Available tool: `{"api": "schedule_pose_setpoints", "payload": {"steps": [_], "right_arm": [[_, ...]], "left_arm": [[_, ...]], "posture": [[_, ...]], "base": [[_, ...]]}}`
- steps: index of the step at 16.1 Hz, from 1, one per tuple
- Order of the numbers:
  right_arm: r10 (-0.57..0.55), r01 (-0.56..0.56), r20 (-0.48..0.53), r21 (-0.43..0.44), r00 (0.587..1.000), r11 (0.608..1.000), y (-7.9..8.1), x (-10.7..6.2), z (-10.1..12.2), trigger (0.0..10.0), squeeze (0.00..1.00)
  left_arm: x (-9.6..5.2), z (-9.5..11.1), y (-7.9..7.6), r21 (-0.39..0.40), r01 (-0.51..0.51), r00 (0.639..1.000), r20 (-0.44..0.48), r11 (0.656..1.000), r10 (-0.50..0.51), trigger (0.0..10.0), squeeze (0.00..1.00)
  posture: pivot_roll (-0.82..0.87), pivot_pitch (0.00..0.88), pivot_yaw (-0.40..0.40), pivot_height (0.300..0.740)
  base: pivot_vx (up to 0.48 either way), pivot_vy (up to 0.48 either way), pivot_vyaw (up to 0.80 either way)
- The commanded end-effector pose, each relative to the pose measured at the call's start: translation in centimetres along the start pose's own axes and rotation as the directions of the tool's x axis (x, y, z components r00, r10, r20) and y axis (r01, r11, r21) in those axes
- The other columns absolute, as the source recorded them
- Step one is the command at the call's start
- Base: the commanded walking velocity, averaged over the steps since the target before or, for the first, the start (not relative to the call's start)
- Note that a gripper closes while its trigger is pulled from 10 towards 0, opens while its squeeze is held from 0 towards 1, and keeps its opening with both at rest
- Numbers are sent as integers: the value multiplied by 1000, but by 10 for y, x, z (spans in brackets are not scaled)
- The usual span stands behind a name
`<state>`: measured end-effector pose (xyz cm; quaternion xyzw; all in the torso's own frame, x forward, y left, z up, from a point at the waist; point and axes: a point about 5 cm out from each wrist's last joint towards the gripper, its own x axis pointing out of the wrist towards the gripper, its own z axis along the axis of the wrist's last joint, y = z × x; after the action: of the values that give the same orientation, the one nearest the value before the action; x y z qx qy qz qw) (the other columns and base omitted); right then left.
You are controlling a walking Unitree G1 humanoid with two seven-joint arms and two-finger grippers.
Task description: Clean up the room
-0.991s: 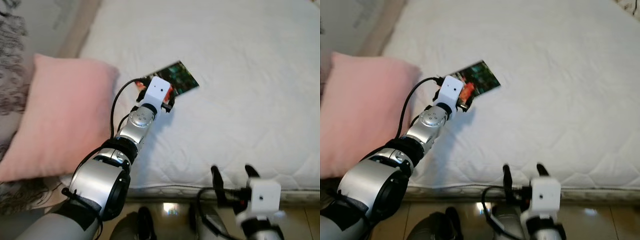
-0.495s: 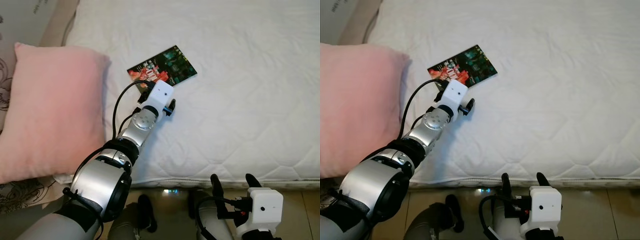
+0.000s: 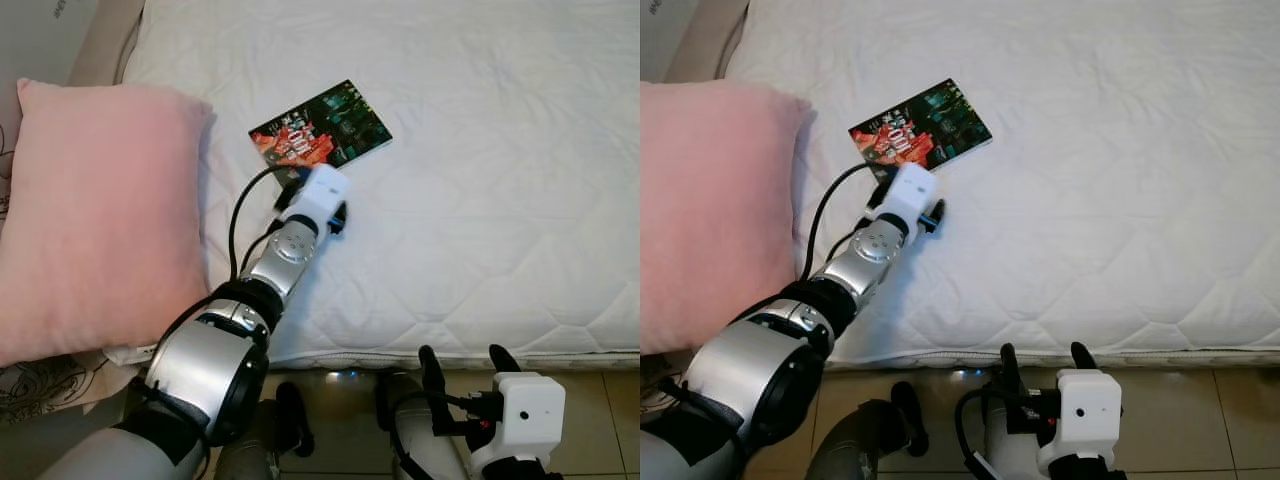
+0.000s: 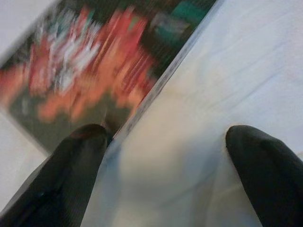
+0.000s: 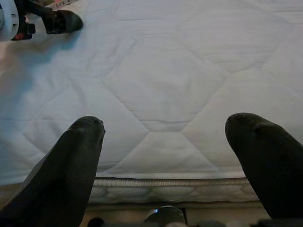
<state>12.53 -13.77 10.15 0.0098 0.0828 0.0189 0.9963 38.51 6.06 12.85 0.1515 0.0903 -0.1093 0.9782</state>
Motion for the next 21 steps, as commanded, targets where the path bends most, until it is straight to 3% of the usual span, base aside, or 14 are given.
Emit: {"api": "schedule_pose_setpoints", "payload": {"steps": [1,2,3,4,7,10,11,12,13,15,18,20,21], "right_arm": [[-5,4,-22,-4,1000,1000,1,-2,-2,10000,0],[-1,1,-23,-2,1000,1000,1,-2,-3,10000,0],[8,-8,-24,-2,1000,1000,2,0,-3,10000,0],[11,-11,-22,-2,1000,1000,2,1,-3,10000,0],[8,-8,-13,-6,1000,1000,0,7,-3,10000,0],[11,-11,4,-5,1000,1000,-2,16,-2,10000,0],[17,-17,6,-4,1000,1000,-1,18,-2,10000,0],[32,-32,12,-3,999,999,1,23,-3,10000,0],[36,-36,14,-3,999,999,2,25,-3,10000,0],[45,-45,27,-9,999,999,0,34,-3,10000,0],[63,-62,46,-18,997,998,-1,46,-1,10000,0],[69,-69,49,-19,996,997,-2,50,-1,10000,0],[82,-81,47,-21,996,996,0,52,-3,10000,0]], "left_arm": [[-1,-12,2,-71,-33,997,-78,997,28,10000,0],[-1,-13,3,-195,-78,992,-115,978,56,10000,0],[-1,-14,3,-264,-104,988,-139,959,69,10000,0],[-2,-15,1,-272,-105,988,-137,957,69,10000,0],[-3,-20,0,-251,-69,991,-131,966,37,10000,0],[-7,-36,17,-172,-102,983,-166,980,73,10000,0],[-9,-44,28,-123,-136,977,-184,983,112,10000,0],[-14,-58,54,-62,-205,959,-214,977,187,10000,0],[-16,-61,62,-47,-226,952,-221,973,211,10000,0],[-21,-58,102,-12,-317,930,-202,948,308,10000,0],[-27,-54,133,16,-384,909,-170,923,381,10000,0],[-26,-56,126,-12,-368,918,-167,930,361,10000,0],[-24,-60,111,-4,-336,929,-166,942,330,10000,0]], "posture": [[-461,363,107,740],[-458,363,103,740],[-461,358,99,740],[-461,357,100,740],[-453,330,105,740],[-430,301,108,740],[-417,289,104,740],[-404,271,105,740],[-402,268,105,740],[-377,241,101,740],[-354,220,92,740],[-337,217,85,740],[-333,217,83,740]], "base": [[0,0,0],[0,0,0],[0,0,0],[0,0,0],[0,0,0],[0,0,0],[0,0,0],[0,0,0],[0,0,0],[0,0,0],[0,0,0],[0,0,0],[0,0,0]]}}
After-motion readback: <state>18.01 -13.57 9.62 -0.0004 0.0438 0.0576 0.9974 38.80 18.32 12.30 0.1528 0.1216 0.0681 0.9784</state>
